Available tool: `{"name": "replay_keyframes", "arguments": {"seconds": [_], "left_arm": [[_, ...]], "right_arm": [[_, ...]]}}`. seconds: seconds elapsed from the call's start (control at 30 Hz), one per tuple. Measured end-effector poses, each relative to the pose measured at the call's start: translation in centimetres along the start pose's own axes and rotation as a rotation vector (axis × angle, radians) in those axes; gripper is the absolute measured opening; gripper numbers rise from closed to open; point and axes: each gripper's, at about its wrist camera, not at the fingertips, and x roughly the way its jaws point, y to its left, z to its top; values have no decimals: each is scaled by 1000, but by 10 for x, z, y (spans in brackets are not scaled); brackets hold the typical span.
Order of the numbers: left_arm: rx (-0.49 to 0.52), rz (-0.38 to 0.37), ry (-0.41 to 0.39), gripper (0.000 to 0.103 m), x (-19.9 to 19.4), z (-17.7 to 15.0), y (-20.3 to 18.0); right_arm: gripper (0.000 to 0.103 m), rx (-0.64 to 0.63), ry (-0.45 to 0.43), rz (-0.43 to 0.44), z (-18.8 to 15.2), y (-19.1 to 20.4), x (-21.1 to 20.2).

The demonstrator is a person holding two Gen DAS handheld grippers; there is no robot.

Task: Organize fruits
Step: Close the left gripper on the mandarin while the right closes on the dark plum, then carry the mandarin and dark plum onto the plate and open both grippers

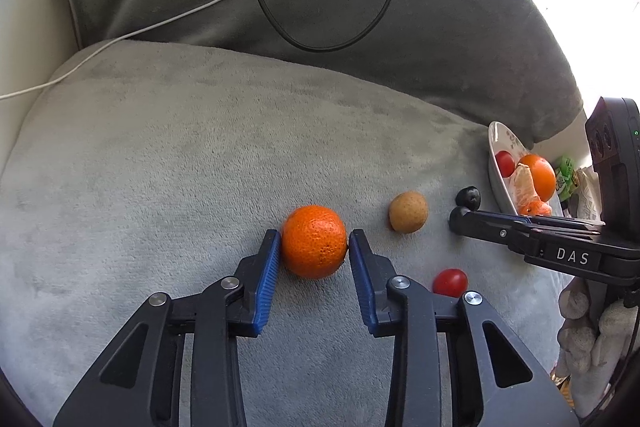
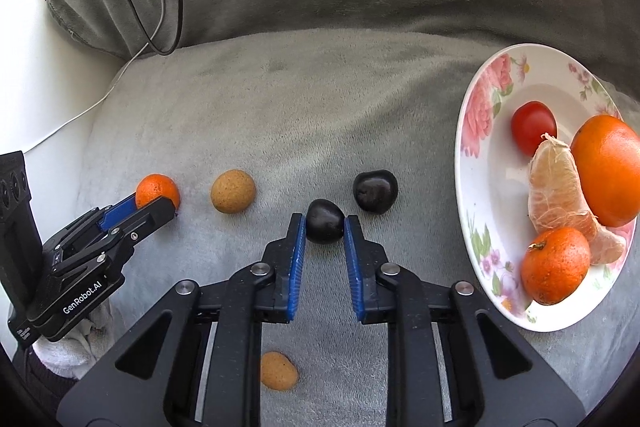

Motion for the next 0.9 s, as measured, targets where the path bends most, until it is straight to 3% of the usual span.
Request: {"name": "replay_keyframes", "arguments": {"seconds": [0.5,0.9], "left_arm": [[-23,-8,-29,33,-18,4,-8],[-22,-11,-49,33,-30,6,-40]], "right_arm": [[20,-17,-55,31,-2,-18,-43],[20,-26,-91,31,3,-50,-82]]}}
